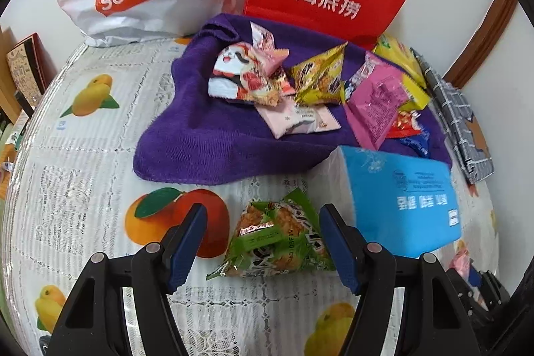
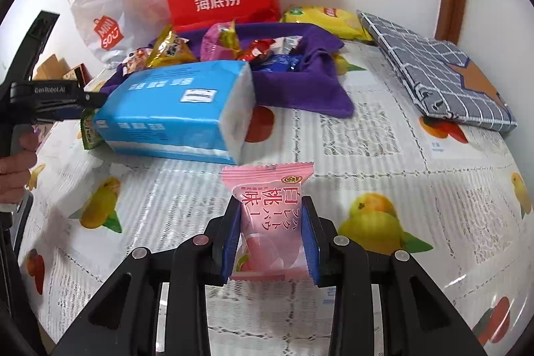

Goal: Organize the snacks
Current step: 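Grasp the pink packet with the right tool while the left tool grasps the green packet, then carry the green packet and pink packet over the purple towel with both tools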

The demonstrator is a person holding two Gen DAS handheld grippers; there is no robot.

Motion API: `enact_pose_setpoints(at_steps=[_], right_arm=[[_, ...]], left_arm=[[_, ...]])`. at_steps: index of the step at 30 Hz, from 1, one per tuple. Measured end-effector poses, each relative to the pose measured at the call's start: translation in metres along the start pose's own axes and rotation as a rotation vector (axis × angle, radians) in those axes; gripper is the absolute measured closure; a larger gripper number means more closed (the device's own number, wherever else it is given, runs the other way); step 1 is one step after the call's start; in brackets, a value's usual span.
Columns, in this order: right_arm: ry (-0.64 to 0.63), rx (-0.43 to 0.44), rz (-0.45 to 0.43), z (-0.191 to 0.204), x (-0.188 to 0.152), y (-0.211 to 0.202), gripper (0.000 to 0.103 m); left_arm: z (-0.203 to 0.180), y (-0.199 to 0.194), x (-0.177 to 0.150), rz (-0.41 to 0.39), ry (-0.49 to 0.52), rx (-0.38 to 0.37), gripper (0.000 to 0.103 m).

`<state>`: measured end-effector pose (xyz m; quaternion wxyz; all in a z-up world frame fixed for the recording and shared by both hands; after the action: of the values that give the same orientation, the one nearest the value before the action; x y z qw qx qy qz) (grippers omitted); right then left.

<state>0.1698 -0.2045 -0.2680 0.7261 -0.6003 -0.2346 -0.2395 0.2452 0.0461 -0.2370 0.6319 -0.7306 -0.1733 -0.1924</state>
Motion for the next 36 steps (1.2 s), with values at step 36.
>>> enact_pose_setpoints(at_steps=[36], right_arm=[[0.005,-0.091,-0.006,-0.005,0.003,0.021,0.066]], left_arm=[[0.000,-0.003,-0.041,-0.161,0.106,0.107,0.045]])
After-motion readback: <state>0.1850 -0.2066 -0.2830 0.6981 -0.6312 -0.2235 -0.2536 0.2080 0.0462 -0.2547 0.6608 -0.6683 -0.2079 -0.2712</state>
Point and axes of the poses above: each gripper's, at about its wrist camera, not at the fingertips, and y roughly the way its jaws point, z to its left, x to its top, the point moved 9 cm from there along y, roughly the way its jaws point, and after that the axes turned 7 degrees about y, right-handed, at the moved point
